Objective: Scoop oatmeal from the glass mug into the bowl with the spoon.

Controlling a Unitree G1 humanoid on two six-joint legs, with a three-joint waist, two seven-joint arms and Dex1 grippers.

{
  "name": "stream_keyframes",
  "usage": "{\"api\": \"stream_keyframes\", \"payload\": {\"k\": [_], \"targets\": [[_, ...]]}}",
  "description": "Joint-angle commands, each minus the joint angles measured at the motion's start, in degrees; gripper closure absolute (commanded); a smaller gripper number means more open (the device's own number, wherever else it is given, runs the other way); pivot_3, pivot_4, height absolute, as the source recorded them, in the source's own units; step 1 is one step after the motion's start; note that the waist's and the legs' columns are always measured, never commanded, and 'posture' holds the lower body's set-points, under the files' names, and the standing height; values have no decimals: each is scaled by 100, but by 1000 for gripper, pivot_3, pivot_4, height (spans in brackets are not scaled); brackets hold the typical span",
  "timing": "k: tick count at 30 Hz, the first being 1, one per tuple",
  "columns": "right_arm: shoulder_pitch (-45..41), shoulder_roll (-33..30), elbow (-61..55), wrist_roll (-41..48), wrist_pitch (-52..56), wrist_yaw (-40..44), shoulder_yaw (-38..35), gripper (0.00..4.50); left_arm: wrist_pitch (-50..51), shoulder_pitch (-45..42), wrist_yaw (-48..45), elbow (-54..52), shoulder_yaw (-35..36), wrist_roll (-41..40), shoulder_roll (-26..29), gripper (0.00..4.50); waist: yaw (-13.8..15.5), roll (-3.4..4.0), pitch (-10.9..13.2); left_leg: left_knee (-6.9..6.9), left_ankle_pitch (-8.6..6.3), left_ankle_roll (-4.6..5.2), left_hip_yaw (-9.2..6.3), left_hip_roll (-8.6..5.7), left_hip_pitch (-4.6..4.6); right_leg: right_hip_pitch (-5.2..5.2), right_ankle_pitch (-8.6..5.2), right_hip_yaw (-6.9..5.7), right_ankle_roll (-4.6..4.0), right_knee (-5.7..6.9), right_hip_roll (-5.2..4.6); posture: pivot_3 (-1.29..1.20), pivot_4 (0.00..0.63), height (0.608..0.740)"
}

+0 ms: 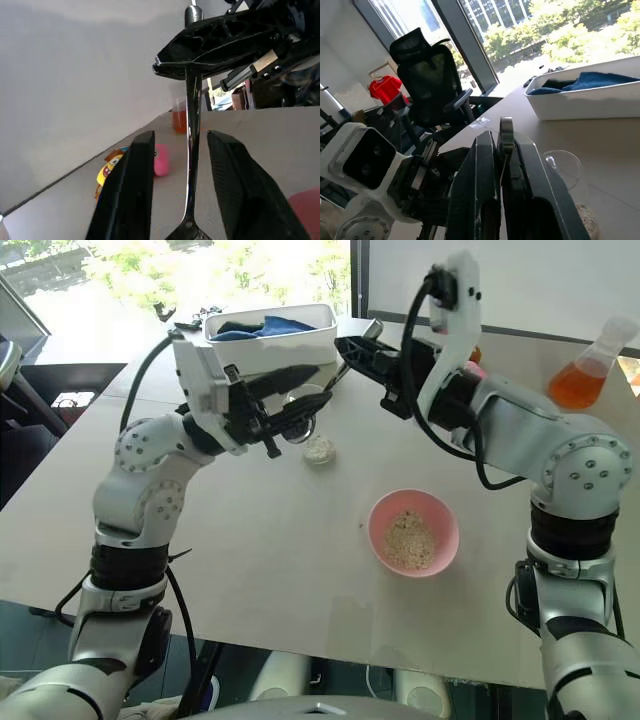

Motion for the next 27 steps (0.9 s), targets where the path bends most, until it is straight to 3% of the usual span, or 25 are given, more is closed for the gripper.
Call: {"api": "stream_keyframes", "payload": {"k": [1, 7, 18, 25, 27], "targets": [[234, -355, -105, 839, -510, -282, -916, 4500, 1099, 22, 113, 770, 1142, -824, 632, 1974, -33, 1, 0, 0, 0, 0, -1, 0, 0, 0, 0, 0, 0, 0, 0, 0, 150, 740], [662, -854, -368, 1563, -981, -631, -1365, 4500, 260, -18, -676, 2871, 858, -3, 1047, 1974, -21, 17, 9, -3, 0, 0, 7, 2, 8, 1, 0, 4, 0, 1, 7, 0, 150, 740], [1207, -1251, -1145, 1718, -1674, -1340, -1387, 4500, -1509, -1740, -574, 6364, 31, 1523, 134, 1974, 50, 13, 9, 12, 0, 1, 0, 0, -13, -1, 1, 0, 3, -3, 6, 0, 150, 740], [1580, -1424, -1487, 1788, -2021, -1561, -1450, 4500, -2052, -2582, 139, 7670, 163, 1840, -273, 1974, -1, 12, 10, 13, -1, 1, 0, 1, -16, -1, 1, 0, 3, -3, 6, 0, 150, 740], [1670, -1462, -1551, 1804, -2101, -1589, -1460, 4500, -2014, -2708, 192, 7842, 268, 1787, -367, 2788, -8, 12, 10, 13, -1, 1, 0, 1, -16, -1, 2, 0, 3, -3, 6, 0, 150, 740]]}}
